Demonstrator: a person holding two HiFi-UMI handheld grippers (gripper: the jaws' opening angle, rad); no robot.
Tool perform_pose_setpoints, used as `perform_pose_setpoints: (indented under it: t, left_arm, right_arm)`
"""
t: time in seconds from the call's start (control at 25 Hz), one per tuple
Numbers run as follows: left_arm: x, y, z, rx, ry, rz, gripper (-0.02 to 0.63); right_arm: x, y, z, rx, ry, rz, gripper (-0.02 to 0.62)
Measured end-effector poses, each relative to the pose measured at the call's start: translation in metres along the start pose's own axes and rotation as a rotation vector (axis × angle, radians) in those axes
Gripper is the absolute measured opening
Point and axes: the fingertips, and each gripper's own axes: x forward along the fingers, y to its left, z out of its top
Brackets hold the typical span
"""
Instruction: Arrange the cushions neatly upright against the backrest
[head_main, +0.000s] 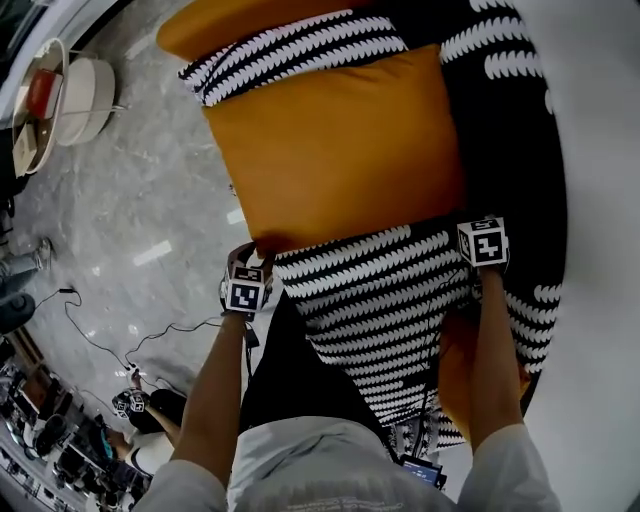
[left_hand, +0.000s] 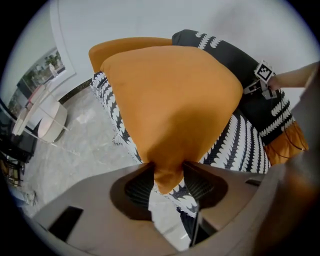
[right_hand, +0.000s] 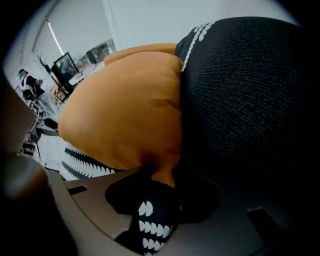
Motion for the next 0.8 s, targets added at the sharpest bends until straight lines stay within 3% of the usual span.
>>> perform_pose_setpoints:
  t: [0.2,0.52,0.8]
  left_arm:
    - [-0.004,0.004,-0.006,-0.009,-0.012,0.002,0.184]
    - [-0.012,0.0,-0.002,-0.111,-0.063,-0.011,0.072]
    - [-0.041,-0.002,0.019,-0.07,-0.11,-0.011,0.034]
  right_arm:
    - [0.005,0.012,0.0,0.004,0.012,-0.009,0.126]
    - [-0.01,0.012,0.003,0.083,-0.001,-0.053,0.019]
    - [-0.045,0.003,0.026,0.074,-0.023,-0.078,0.014]
